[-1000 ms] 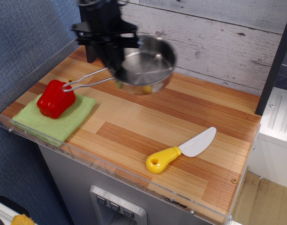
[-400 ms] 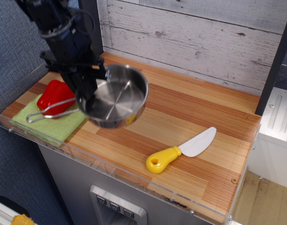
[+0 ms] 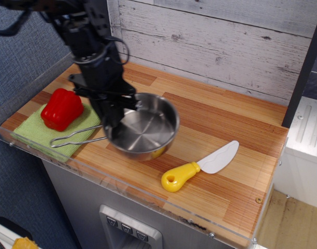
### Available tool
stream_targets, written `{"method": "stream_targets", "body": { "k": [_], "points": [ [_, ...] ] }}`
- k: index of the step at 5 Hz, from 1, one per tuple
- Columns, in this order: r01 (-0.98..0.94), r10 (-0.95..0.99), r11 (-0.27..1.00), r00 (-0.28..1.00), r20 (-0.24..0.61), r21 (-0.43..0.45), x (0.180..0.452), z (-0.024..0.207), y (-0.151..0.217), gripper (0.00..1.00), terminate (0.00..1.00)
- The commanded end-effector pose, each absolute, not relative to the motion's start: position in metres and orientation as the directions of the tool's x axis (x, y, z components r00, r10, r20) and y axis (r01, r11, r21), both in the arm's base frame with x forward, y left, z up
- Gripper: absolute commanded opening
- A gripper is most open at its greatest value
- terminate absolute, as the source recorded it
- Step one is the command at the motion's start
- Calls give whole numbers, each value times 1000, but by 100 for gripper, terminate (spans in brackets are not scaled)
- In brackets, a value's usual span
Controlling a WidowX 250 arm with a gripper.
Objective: Move metal pot in between knife and red pepper
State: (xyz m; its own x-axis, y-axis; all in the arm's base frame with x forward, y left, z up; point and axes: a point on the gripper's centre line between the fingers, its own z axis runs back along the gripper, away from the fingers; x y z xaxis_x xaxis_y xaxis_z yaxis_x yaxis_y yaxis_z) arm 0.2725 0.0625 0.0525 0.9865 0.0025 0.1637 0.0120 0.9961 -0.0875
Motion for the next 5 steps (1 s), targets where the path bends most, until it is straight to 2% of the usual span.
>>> {"method": "stream_targets", "body": {
  "k": [1,2,4,5],
  "points": [
    [63,-56,997,980,191,-31,305,43,44,0,0],
    [84,-84,996,980,178,9,300,31,53,0,0],
    [3,-57,981,960,274,192,287,46,80,0,0],
    [-12,-54,973,959,277,232,282,45,85,0,0]
  ]
}}
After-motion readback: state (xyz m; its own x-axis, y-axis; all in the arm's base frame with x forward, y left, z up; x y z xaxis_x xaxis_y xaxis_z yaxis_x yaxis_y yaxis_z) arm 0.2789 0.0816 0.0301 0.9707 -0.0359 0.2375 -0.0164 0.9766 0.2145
